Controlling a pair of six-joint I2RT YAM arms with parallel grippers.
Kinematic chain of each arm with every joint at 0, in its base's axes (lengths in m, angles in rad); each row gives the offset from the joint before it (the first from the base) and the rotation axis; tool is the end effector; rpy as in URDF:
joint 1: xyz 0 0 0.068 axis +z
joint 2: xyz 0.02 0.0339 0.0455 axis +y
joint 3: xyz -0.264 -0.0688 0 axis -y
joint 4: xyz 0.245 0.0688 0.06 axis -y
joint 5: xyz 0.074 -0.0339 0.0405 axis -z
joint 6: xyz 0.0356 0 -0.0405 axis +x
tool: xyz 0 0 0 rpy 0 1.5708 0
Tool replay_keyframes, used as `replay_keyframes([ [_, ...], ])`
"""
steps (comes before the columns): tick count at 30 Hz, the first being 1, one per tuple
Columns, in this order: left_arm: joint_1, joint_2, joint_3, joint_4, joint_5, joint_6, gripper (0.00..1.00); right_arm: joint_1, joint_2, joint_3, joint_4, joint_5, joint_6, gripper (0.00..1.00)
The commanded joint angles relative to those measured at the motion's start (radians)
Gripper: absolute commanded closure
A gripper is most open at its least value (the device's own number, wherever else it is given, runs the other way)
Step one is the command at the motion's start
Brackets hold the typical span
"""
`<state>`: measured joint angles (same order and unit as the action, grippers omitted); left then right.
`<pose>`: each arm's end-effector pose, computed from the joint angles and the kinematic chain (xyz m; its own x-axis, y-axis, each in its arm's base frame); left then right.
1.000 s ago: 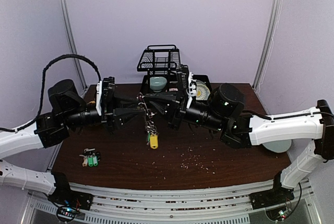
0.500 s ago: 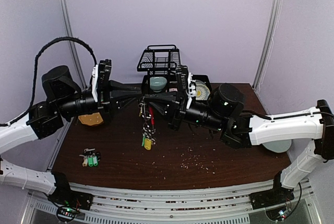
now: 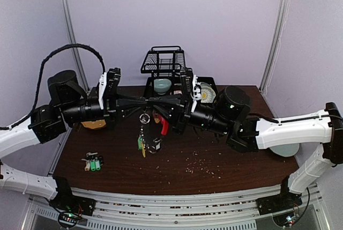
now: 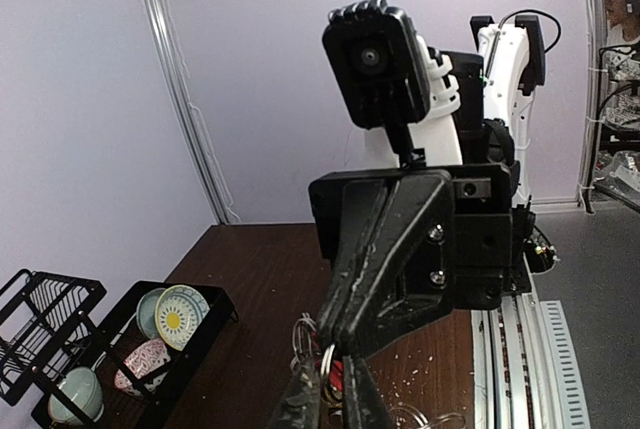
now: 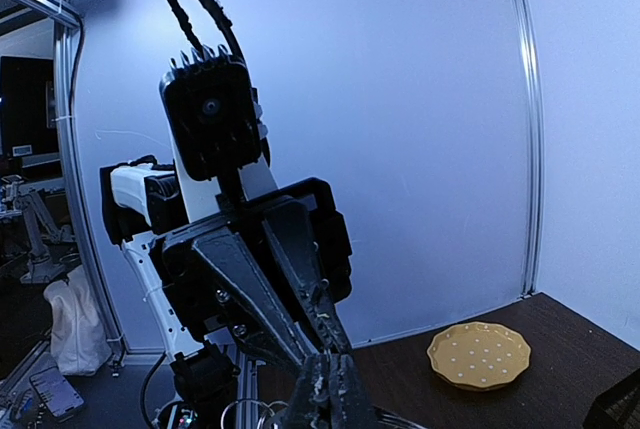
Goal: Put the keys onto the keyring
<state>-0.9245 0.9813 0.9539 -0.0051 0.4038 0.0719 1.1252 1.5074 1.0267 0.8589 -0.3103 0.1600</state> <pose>0.1252 -0.1892 0.3827 0.0502 0.0431 -0.9978 0.9695 0.2378 0.0591 0.1404 0.3192 0.3567 0.0007 0.3535 -0.9354 -0.9944 0.0993 0.0368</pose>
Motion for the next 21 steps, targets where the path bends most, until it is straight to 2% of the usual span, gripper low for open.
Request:
replay_keyframes([
  [1, 0.001, 0.022, 0.015, -0.038, -0.001, 0.016, 0.91, -0.005, -0.030, 0.015, 0.033, 0.010, -0.010, 1.00],
  [5, 0.001, 0.019, 0.007, -0.033, -0.029, 0.017, 0.88, -0.005, -0.033, 0.015, 0.032, 0.010, -0.013, 1.00],
  [9, 0.001, 0.018, 0.002, -0.029, -0.042, 0.022, 0.92, -0.004, -0.034, 0.012, 0.034, 0.009, -0.014, 1.00],
  [12, 0.001, 0.015, -0.008, -0.036, -0.036, 0.030, 0.82, -0.005, -0.039, 0.010, 0.034, 0.012, -0.018, 1.00],
  [15, 0.001, 0.015, -0.013, -0.036, -0.029, 0.031, 0.80, -0.004, -0.042, 0.010, 0.035, 0.012, -0.023, 1.00],
  [17, 0.001, 0.020, -0.012, -0.037, -0.024, 0.031, 0.82, -0.004, -0.041, 0.012, 0.034, 0.009, -0.022, 1.00],
  [21, 0.001, 0.029, -0.008, -0.045, -0.022, 0.037, 1.00, -0.005, -0.039, 0.017, 0.033, 0.004, -0.026, 1.00],
])
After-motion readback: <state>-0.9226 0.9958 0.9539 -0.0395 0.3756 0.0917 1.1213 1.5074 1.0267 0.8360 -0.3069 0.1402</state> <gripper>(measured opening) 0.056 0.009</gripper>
